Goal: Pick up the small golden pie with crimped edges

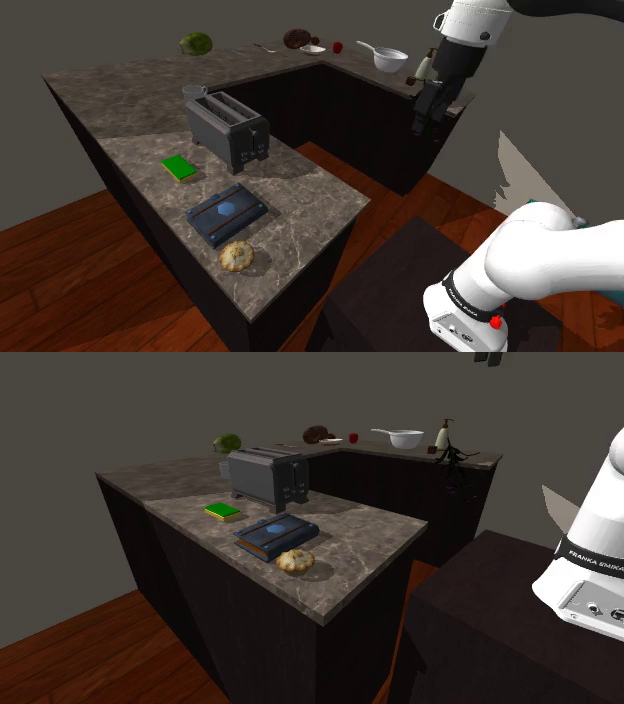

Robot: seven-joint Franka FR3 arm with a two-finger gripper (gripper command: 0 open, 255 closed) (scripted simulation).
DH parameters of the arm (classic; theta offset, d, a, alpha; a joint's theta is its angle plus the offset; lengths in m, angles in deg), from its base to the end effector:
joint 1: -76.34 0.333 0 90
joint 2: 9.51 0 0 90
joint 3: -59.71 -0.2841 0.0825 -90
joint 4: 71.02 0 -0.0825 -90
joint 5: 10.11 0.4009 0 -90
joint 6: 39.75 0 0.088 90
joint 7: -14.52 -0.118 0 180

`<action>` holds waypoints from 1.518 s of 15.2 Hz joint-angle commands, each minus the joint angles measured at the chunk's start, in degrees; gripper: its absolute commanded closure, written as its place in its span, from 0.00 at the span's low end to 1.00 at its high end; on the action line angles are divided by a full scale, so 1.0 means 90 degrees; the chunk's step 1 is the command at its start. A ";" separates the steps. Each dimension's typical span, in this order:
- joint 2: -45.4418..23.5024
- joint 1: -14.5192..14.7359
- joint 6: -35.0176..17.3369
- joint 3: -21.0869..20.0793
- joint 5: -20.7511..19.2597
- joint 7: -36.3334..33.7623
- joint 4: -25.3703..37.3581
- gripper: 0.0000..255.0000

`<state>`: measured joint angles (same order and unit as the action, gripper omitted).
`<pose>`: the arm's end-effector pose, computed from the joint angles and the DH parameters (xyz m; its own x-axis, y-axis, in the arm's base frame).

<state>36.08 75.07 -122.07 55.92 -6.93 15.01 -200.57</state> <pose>0.3291 0.0274 0.5937 0.9988 0.0387 -0.0298 0.0385 -0.9992 -0.0082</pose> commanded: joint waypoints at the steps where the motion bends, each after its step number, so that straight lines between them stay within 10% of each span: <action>1: 0.0000 0.0000 0.0000 0.0000 0.0000 0.0000 0.0000 0.00; 14: -0.1205 0.0678 -0.2874 -0.1694 -0.0467 -0.0048 -0.0923 0.00; 23: -0.2726 0.0616 -0.4684 -0.3059 -0.1707 -0.0723 -0.0990 0.00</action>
<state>13.67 81.03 -162.43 29.96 -20.28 9.59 -209.97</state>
